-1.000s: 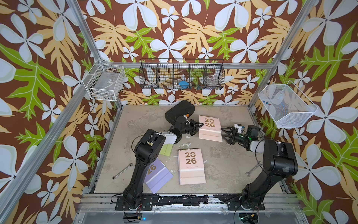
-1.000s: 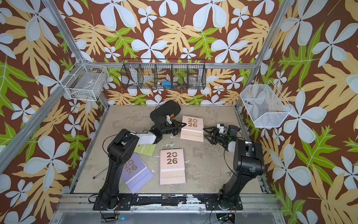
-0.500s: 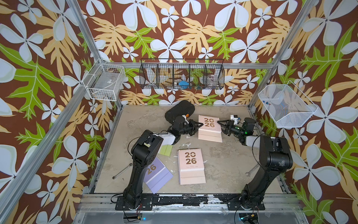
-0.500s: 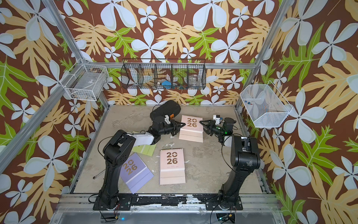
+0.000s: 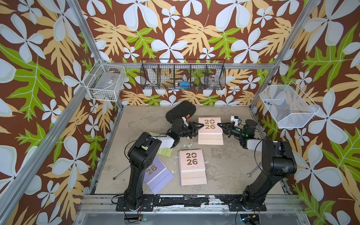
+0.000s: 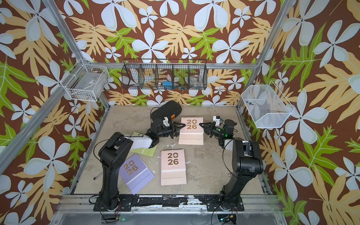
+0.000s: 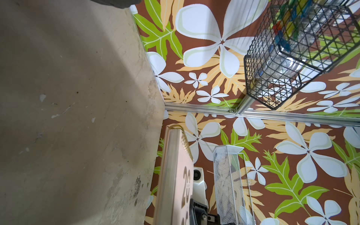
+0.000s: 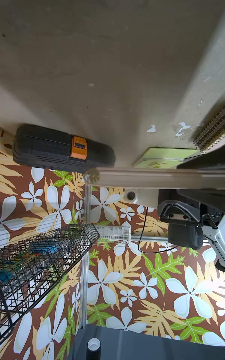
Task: Stack the calendars
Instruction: Place the calendar at the calendar.
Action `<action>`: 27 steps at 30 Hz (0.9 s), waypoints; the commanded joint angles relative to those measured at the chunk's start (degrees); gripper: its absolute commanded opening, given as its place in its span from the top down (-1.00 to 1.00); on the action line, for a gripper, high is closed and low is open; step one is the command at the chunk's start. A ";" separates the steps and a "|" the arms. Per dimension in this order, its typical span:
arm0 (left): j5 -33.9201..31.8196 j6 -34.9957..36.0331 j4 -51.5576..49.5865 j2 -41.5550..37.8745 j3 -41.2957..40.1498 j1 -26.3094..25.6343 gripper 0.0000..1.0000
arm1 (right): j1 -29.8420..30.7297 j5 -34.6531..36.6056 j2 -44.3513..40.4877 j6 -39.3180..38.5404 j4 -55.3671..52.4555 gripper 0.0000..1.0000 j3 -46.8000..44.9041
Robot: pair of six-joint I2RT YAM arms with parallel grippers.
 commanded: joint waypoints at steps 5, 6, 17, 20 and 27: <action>-0.88 4.31 -0.98 -6.03 -5.58 0.44 -0.18 | 0.00 1.20 -6.21 -2.12 1.57 0.79 -5.12; -1.02 5.25 -1.89 -7.29 -6.81 0.61 -0.18 | 0.02 1.20 -7.54 -2.40 1.11 0.79 -6.10; -3.68 18.27 -17.99 -23.21 -20.66 3.51 -0.23 | 2.29 2.21 -24.56 -8.61 -7.78 0.79 -18.53; -5.39 22.04 -23.31 -27.10 -23.67 3.83 -0.24 | 5.67 3.96 -29.15 -9.41 -9.42 0.80 -21.88; -7.47 26.96 -30.25 -34.04 -30.50 5.81 -0.28 | 15.52 11.44 -35.35 -6.85 -6.72 0.79 -28.97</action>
